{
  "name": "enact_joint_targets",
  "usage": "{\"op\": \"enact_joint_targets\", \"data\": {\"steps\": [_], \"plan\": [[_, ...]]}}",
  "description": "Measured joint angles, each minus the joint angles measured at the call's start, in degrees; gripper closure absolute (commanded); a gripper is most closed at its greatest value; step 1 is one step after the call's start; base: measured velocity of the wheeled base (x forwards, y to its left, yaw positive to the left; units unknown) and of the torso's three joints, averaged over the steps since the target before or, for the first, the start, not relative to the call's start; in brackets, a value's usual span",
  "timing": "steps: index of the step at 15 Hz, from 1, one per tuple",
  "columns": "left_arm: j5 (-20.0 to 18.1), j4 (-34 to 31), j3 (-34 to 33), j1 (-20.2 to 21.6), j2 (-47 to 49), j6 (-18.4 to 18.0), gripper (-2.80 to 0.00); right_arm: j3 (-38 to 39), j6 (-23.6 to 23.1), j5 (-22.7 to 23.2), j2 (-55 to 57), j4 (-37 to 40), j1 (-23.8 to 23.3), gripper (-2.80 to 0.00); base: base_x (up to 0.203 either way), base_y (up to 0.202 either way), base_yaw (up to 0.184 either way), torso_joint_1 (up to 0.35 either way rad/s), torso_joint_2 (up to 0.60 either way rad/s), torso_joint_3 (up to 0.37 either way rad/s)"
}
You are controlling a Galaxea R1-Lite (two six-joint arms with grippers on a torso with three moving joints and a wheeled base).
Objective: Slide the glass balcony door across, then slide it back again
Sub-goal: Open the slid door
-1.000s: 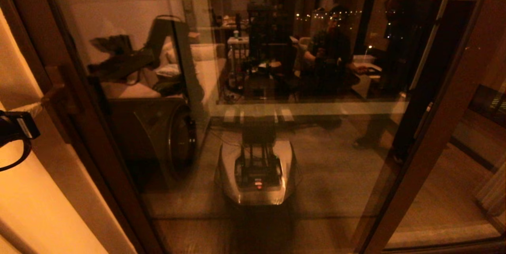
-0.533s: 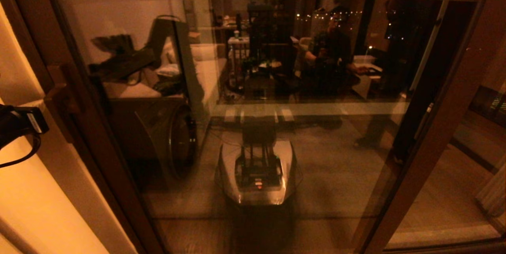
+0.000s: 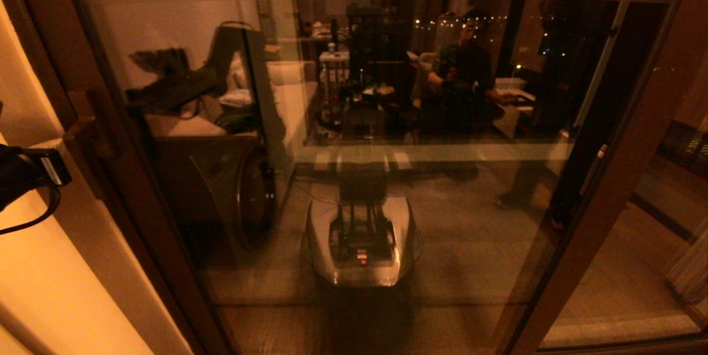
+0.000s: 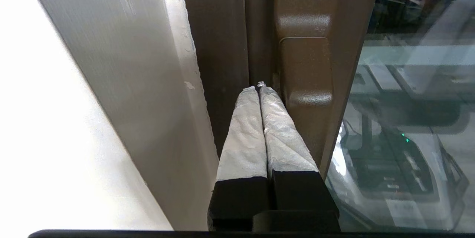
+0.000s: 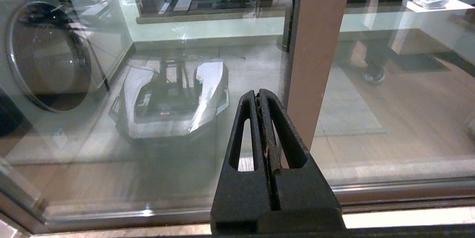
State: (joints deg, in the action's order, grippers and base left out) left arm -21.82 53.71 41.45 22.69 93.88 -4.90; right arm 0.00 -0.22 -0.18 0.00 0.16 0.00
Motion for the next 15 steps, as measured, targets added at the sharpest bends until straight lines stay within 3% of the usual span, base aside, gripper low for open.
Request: {"op": "enact_joint_targets", "data": {"steps": [15], "plan": [[2.26,-0.35,-0.94,-3.75,-1.66,-0.06,0.00,0.00,-0.02,0.00,0.00,0.00,-0.02,0.00,0.000,0.000,0.000,0.000,0.00,0.000]]}}
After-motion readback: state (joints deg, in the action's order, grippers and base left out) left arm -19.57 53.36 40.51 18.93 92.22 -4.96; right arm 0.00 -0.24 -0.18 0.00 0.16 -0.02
